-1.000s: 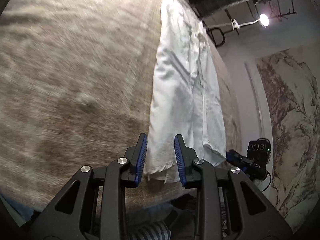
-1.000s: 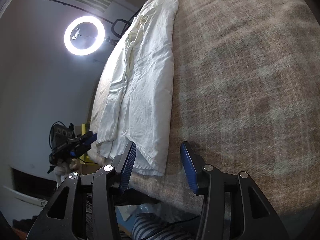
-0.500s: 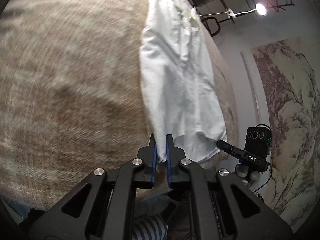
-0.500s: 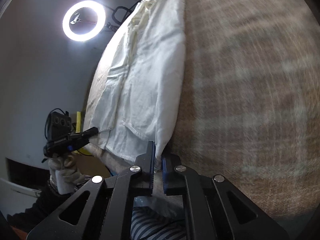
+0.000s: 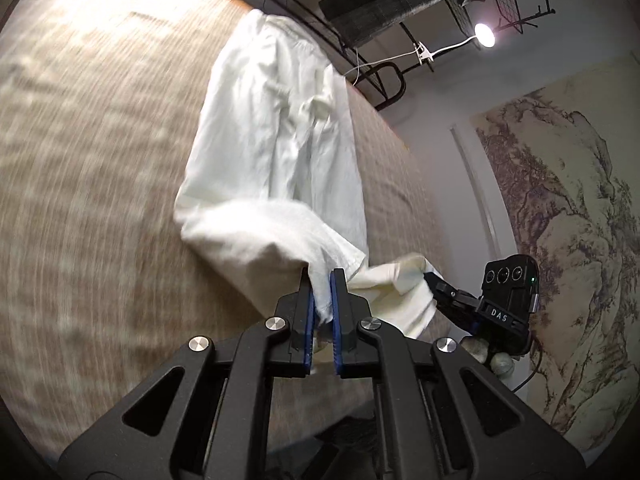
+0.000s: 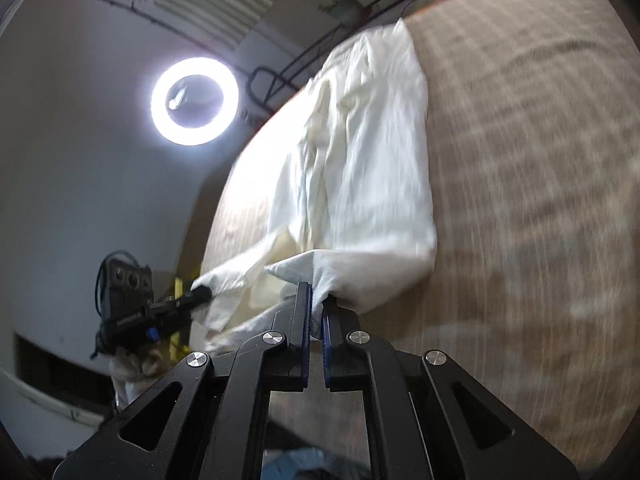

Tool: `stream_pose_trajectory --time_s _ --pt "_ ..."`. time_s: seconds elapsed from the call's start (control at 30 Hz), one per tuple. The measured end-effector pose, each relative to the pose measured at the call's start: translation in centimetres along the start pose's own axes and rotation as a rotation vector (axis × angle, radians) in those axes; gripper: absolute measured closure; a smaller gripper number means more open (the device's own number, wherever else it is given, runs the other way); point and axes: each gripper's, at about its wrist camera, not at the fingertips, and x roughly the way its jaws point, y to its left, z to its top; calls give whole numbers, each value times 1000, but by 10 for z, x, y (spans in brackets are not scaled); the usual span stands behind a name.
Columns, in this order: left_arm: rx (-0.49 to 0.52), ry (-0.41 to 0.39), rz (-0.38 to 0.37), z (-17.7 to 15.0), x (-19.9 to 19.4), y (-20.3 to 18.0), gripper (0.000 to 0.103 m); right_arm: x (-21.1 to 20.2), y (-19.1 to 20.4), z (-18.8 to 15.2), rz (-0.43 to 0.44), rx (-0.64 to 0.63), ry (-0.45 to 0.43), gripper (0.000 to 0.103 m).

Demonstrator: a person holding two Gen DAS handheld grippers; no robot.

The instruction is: Fold small clothes

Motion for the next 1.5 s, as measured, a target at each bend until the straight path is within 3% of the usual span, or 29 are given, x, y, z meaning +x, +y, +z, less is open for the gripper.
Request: stream_pose_trajectory --time_s 0.23,0.47,0.67,0.77,0.83,0.87,0.93,1.1,1.2,1.3,1.5 --pt "-57 -51 43 55 17 5 98 22 -4 50 -55 44 -55 100" --pt "-117 -51 38 83 37 25 98 43 -23 78 -65 117 -63 100" --pt "-131 -71 86 102 49 33 98 56 -31 92 -31 150 -65 100" --pt "-154 -69 84 111 53 38 86 58 -29 99 -46 134 -66 95" --pt "-166 -89 73 117 51 41 62 57 -28 102 -39 133 -60 95" --pt "-166 -111 66 119 47 42 58 56 -29 104 -19 136 -60 95" --pt "-161 -144 61 123 38 42 51 50 -27 107 2 123 -79 90" --pt "-137 -177 105 120 21 48 51 29 -20 108 -32 39 -111 83" --pt "-86 -138 155 111 24 48 51 23 -21 101 -113 -19 -82 82" --pt "-22 -109 227 101 33 47 51 27 -29 93 -167 -31 -57 64" --pt "60 -64 285 91 55 43 51 44 -40 80 -227 -56 9 64"
